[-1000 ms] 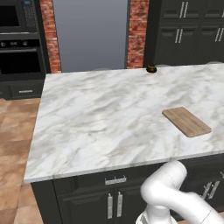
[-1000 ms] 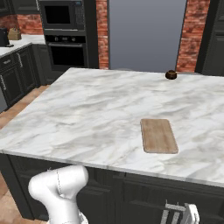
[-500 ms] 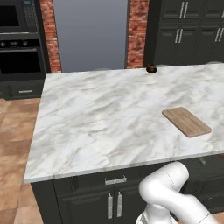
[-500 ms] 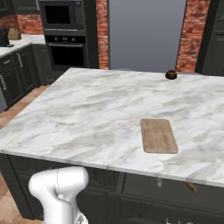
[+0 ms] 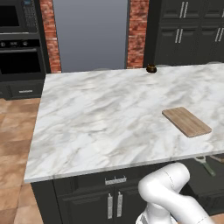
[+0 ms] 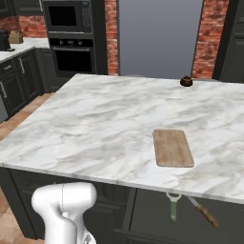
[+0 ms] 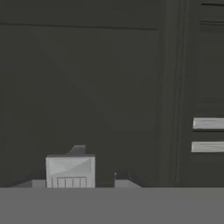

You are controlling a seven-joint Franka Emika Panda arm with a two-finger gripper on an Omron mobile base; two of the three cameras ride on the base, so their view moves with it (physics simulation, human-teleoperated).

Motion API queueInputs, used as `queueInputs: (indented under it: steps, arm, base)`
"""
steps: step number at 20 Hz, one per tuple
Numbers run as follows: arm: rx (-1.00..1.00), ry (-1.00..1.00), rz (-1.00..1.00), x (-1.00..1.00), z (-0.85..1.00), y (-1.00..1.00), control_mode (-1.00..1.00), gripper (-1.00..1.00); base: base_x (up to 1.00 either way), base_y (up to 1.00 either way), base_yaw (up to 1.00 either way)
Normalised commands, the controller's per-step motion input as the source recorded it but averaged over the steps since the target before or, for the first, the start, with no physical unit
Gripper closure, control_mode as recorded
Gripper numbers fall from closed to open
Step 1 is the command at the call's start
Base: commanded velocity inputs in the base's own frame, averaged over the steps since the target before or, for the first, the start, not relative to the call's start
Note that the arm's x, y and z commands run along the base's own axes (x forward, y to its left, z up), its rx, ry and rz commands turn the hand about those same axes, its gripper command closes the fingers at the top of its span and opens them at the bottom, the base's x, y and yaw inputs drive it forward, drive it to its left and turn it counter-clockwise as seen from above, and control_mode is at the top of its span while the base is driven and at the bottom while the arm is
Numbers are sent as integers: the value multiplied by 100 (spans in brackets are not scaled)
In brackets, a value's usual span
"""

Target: Open the drawer on the right and place the cutting tools on the cutting board.

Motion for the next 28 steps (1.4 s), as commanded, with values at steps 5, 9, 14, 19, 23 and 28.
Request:
queueInputs:
  steps: [5,9,14,19,23,28]
  arm:
    - [0,0,0,-100,-49,-31,-100,100]
    - [0,0,0,-100,-48,-31,-100,100]
    - [0,0,0,-100,-32,-29,-100,-100]
    - [3,0,0,-100,18,-15,-100,-100]
    - [0,0,0,-100,43,-7,-100,-100]
    - [1,-2,0,-97,63,-8,-100,-100]
  base:
    - [0,0,0]
    - [0,0,0]
    - [0,0,0]
    - [0,0,0]
    - [0,0,0]
    - [0,0,0]
